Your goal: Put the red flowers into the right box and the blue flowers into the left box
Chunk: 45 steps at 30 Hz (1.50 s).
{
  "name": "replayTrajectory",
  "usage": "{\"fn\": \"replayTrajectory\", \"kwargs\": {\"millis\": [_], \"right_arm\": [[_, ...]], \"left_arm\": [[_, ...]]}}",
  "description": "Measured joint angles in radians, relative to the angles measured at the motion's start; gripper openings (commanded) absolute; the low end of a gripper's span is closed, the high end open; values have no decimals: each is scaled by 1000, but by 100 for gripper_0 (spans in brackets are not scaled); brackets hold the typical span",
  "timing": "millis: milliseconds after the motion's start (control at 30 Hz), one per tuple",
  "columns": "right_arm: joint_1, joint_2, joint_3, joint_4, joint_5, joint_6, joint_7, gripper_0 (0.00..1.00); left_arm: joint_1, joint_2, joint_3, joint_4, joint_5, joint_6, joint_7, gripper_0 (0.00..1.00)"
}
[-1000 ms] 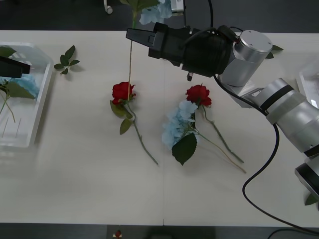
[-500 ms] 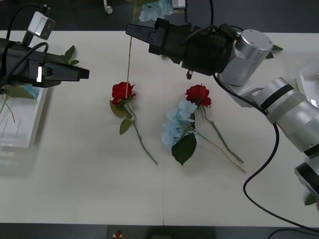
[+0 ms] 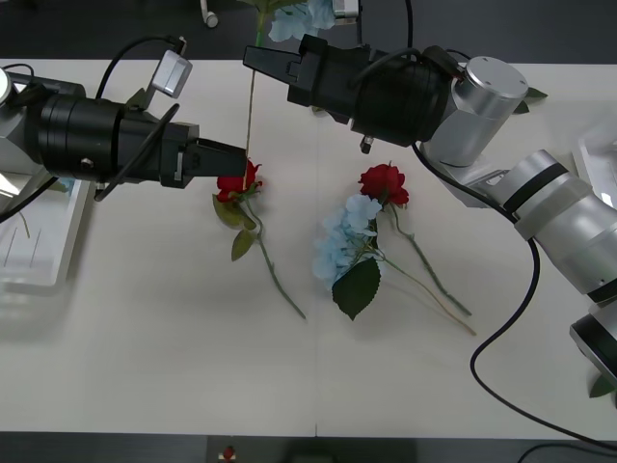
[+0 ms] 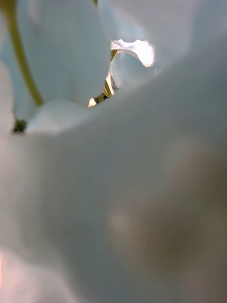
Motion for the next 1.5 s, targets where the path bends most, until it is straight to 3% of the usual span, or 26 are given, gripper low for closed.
{"fn": "replayTrajectory", "kwargs": {"millis": [100, 133, 167, 233, 267, 300, 333, 1100, 1167, 1200, 1233, 1333, 1500], "right_arm": [[0, 0, 0, 0, 0, 0, 0, 0], [0, 0, 0, 0, 0, 0, 0, 0], [0, 0, 0, 0, 0, 0, 0, 0], [0, 0, 0, 0, 0, 0, 0, 0], [0, 0, 0, 0, 0, 0, 0, 0], [0, 0, 0, 0, 0, 0, 0, 0], [0, 0, 0, 0, 0, 0, 0, 0], [-1, 0, 0, 0, -1, 0, 0, 0], [-2, 0, 0, 0, -2, 0, 0, 32], [-2, 0, 0, 0, -2, 2, 0, 54], [-2, 0, 0, 0, -2, 4, 0, 67], [-2, 0, 0, 0, -2, 15, 0, 87], [-2, 0, 0, 0, -2, 17, 0, 99]], "left_arm": [[0, -19, -22, 0, 0, -20, 0, 99], [0, -26, -28, 0, 0, -25, 0, 90], [0, -33, -35, 0, 0, -29, 0, 67], [-1, -46, -42, 0, -5, -36, 0, 37], [-1, -53, -42, 0, -16, -37, 0, 28], [-1, -59, -42, 0, -29, -37, 0, 6], [-1, -65, -42, 0, -35, -37, 0, 0], [-4, -107, -42, 0, -56, -52, 0, 0], [-5, -107, -42, 0, -56, -52, 0, 0], [-5, -107, -42, 0, -56, -52, 0, 0], [-5, -107, -42, 0, -56, -53, 0, 0], [-9, -107, -42, 0, -56, -55, 0, 0], [-15, -106, -40, 0, -54, -55, 0, 0]]}}
